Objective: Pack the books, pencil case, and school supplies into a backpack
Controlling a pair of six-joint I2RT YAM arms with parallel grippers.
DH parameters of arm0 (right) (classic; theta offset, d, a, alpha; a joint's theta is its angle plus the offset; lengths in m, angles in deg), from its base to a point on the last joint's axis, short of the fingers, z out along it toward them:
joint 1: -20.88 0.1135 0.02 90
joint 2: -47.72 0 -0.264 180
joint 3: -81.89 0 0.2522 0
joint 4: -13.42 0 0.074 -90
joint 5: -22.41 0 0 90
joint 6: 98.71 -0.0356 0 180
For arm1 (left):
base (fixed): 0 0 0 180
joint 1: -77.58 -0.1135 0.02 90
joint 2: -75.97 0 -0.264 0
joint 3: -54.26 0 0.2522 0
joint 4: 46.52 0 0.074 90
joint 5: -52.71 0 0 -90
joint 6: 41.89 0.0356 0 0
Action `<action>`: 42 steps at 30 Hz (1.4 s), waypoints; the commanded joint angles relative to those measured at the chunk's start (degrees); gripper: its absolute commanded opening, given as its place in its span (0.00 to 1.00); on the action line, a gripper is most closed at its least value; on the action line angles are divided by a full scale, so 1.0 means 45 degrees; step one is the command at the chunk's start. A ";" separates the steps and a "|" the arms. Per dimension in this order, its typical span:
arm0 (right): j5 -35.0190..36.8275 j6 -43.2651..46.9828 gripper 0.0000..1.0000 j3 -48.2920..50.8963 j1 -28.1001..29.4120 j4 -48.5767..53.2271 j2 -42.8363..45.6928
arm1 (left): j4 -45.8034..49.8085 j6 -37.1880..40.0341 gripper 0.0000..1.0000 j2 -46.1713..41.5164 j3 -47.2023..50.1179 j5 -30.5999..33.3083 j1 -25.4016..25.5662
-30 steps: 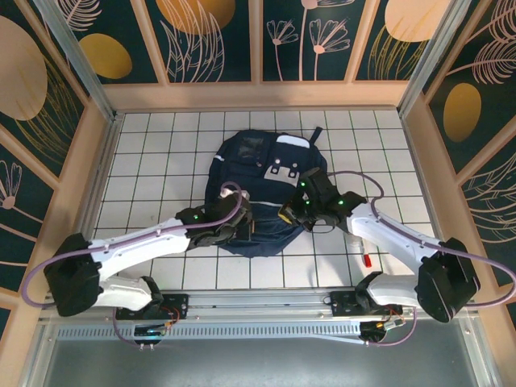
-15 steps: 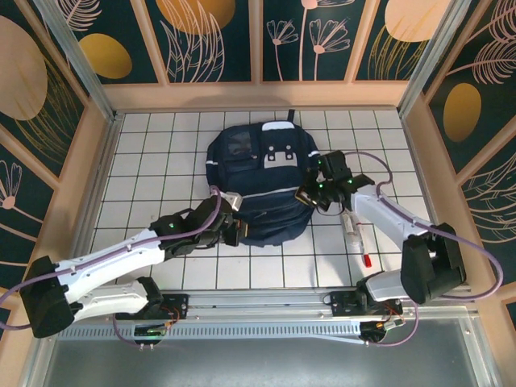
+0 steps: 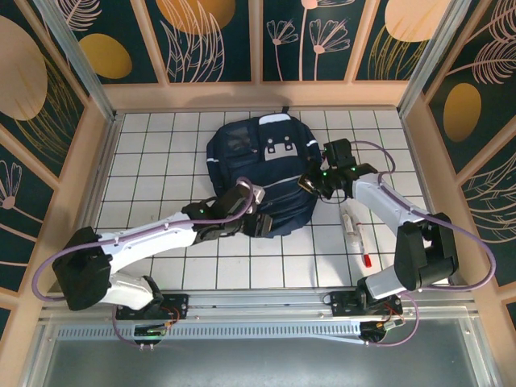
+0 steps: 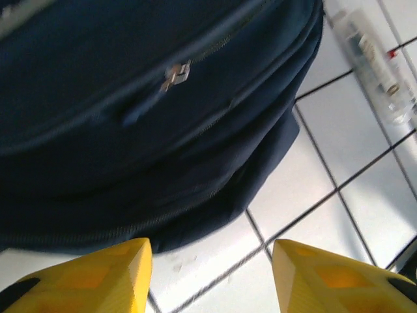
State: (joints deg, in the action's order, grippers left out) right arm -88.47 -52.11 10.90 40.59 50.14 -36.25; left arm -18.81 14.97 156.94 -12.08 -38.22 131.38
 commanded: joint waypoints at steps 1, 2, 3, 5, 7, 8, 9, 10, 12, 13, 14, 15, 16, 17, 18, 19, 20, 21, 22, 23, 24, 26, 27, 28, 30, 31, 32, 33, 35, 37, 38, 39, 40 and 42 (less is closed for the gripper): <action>0.0110 0.0525 0.46 -0.0222 -0.0008 0.0204 -0.0109 | -0.0748 0.0532 0.50 0.0564 -0.0333 -0.0180 -0.0938; 0.0246 0.0525 0.50 -0.0307 -0.0004 0.0421 -0.0100 | -0.0918 0.0490 0.50 0.0603 -0.0222 -0.0411 -0.1247; 0.0320 0.0480 0.52 -0.0396 -0.0011 0.0631 -0.0053 | -0.1113 0.0507 0.50 0.0596 -0.0096 -0.0634 -0.1455; 0.0421 -0.0004 0.57 -0.0465 0.0053 0.1008 0.0160 | -0.1396 0.0892 0.50 0.0542 0.0023 -0.1043 -0.1643; 0.0257 -0.0980 0.59 -0.0132 0.0288 0.0938 0.0467 | -0.1441 0.1291 0.51 0.0600 -0.0051 -0.1439 -0.1644; 0.0012 -0.1603 0.60 0.0135 0.0486 0.0698 0.0673 | -0.1466 0.1400 0.52 0.0635 -0.0074 -0.1628 -0.1647; -0.0162 -0.2217 0.61 0.0345 0.0681 0.0445 0.0819 | -0.1526 0.1458 0.52 0.0649 -0.0057 -0.1748 -0.1649; -0.0151 -0.2953 0.61 0.0587 0.0963 0.0161 0.0977 | -0.1667 0.1487 0.52 0.0641 0.0033 -0.1831 -0.1648; 0.0207 -0.4116 0.61 0.0762 0.1526 0.0043 0.1046 | -0.1830 0.1525 0.53 0.0642 0.0219 -0.1864 -0.1647; 0.0325 -0.4481 0.61 0.0837 0.1835 -0.0232 0.0994 | -0.1832 0.1521 0.53 0.0640 0.0272 -0.1879 -0.1668; 0.0459 -0.4767 0.61 0.0918 0.2056 -0.0453 0.0870 | -0.1831 0.1491 0.53 0.0611 0.0304 -0.1865 -0.1659; 0.0620 -0.5019 0.60 0.0960 0.2210 -0.0552 0.0732 | -0.1874 0.1441 0.53 0.0571 0.0357 -0.1855 -0.1647; 0.0746 -0.5257 0.59 0.1038 0.2359 -0.0786 0.0588 | -0.2040 0.1395 0.53 0.0509 0.0482 -0.1943 -0.1662; 0.0818 -0.5404 0.59 0.1111 0.2444 -0.1031 0.0408 | -0.2240 0.1389 0.54 0.0432 0.0662 -0.2056 -0.1656; 0.0915 -0.5543 0.59 0.1126 0.2462 -0.1095 0.0262 | -0.2412 0.1389 0.54 0.0380 0.0782 -0.2114 -0.1647; 0.1009 -0.5625 0.59 0.1117 0.2477 -0.1190 0.0091 | -0.2550 0.1389 0.55 0.0331 0.0870 -0.2147 -0.1652; 0.1125 -0.5655 0.58 0.1112 0.2506 -0.1395 -0.0047 | -0.2620 0.1362 0.55 0.0327 0.0908 -0.2219 -0.1662; 0.1224 -0.5716 0.57 0.1076 0.2516 -0.1515 -0.0186 | -0.2677 0.1300 0.55 0.0354 0.0932 -0.2314 -0.1658; 0.1298 -0.5801 0.55 0.1022 0.2516 -0.1637 -0.0337 | -0.2817 0.1172 0.56 0.0386 0.0968 -0.2532 -0.1648; 0.1249 -0.5890 0.53 0.0990 0.2506 -0.1943 -0.0491 | -0.3057 0.1038 0.56 0.0438 0.1051 -0.2805 -0.1644; 0.1191 -0.5980 0.50 0.0944 0.2506 -0.2185 -0.0631 | -0.3287 0.0904 0.57 0.0510 0.1150 -0.3006 -0.1644; 0.0930 -0.6392 0.42 0.1036 0.2516 -0.3096 -0.0865 | -0.3747 0.0783 0.57 0.0643 0.1345 -0.3249 -0.1658; 0.0893 -0.6654 0.40 0.1086 0.2516 -0.3382 -0.0924 | -0.3755 0.0817 0.57 0.0728 0.1326 -0.3201 -0.1652; 0.0891 -0.6938 0.34 0.1121 0.2516 -0.3598 -0.0952 | -0.3638 0.0903 0.57 0.0802 0.1249 -0.3074 -0.1663; 0.0852 -0.7424 0.22 0.1129 0.2516 -0.3893 -0.0839 | -0.3333 0.1070 0.58 0.0912 0.1018 -0.2959 -0.1648; 0.0861 -0.7699 0.14 0.1093 0.2759 -0.3949 -0.0715 | -0.3232 0.1147 0.58 0.0933 0.0948 -0.2889 -0.1654; 0.0852 -0.7864 0.11 0.1006 0.2814 -0.3941 -0.0594 | -0.3185 0.1213 0.58 0.0938 0.0920 -0.2816 -0.1658; 0.0837 -0.8028 0.09 0.0830 0.2845 -0.3751 -0.0491 | -0.3146 0.1360 0.59 0.0904 0.0897 -0.2684 -0.1649; 0.0748 -0.8088 0.07 0.0355 0.2887 -0.3133 -0.0413 | -0.3029 0.1759 0.60 0.0841 0.0897 -0.2394 -0.1679; 0.0587 -0.8138 0.04 -0.0062 0.2911 -0.2698 -0.0382 | -0.2903 0.2101 0.62 0.0771 0.0873 -0.2406 -0.1802; 0.0478 -0.8178 0.02 -0.0108 0.2942 -0.2713 -0.0367 | -0.2841 0.2226 0.63 0.0741 0.0864 -0.2420 -0.1884; 0.0387 -0.8247 0.01 -0.0151 0.2967 -0.2744 -0.0350 | -0.2780 0.2383 0.63 0.0752 0.0882 -0.2463 -0.1994; 0.0267 -0.8326 0.00 -0.0153 0.2980 -0.2760 -0.0377 | -0.2705 0.2541 0.64 0.0792 0.0883 -0.2553 -0.2103; 0.0078 -0.8550 0.00 -0.0197 0.2966 -0.2748 -0.0369 | -0.2571 0.2791 0.64 0.0924 0.0810 -0.2606 -0.2280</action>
State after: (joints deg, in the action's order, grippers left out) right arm -85.65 -88.42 12.15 53.15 38.16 -39.59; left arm -31.88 24.15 160.72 -6.96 -49.94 122.25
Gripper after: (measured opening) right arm 0.090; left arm 0.639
